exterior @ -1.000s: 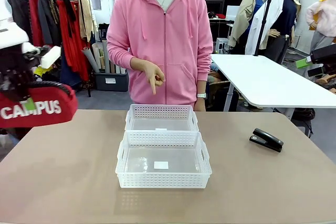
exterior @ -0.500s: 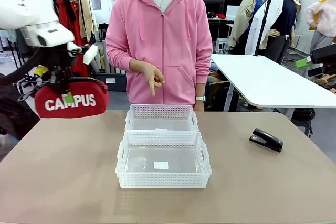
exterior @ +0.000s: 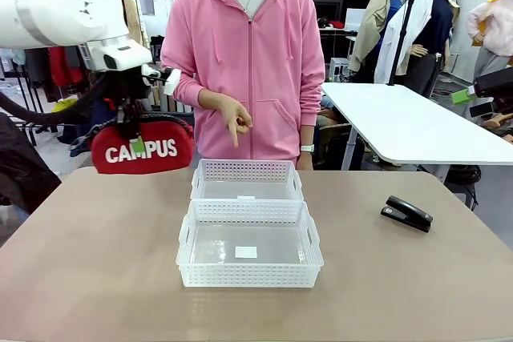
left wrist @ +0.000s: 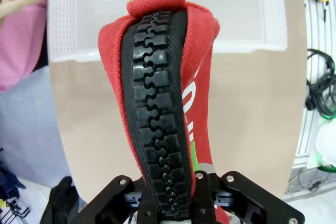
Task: Distribute items into two baskets.
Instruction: Place the picked Pencil pouch into the Organizing basket as instructed by the person.
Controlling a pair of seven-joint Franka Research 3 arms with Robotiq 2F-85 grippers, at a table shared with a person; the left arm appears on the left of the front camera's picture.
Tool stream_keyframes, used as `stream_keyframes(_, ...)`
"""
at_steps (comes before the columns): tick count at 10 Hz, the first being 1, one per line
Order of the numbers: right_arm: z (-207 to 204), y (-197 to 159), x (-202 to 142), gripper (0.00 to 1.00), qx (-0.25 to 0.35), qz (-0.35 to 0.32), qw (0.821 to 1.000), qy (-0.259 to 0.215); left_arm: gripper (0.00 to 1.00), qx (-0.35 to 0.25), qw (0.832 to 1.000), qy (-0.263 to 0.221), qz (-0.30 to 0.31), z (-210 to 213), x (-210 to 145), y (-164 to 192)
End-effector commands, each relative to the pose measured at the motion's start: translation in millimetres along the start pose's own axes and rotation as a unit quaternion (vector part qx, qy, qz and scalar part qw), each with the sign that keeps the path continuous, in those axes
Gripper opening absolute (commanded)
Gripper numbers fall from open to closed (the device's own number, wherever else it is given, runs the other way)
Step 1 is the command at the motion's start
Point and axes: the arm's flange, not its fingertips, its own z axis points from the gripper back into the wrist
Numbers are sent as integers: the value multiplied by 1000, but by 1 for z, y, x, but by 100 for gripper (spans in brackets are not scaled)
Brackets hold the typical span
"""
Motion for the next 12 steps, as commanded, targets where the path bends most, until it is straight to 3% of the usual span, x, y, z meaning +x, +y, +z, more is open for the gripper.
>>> stream_keyframes(1,0,0,2,100,8,2,1000,-6,0,2,1000,-19,8,-2,17,13)
stream_keyframes(6,0,0,2,100,8,2,1000,-6,0,17,1000,-24,3,-26,65,26)
stream_keyframes(12,0,0,2,100,8,2,1000,-6,0,28,999,3,-15,-53,126,48)
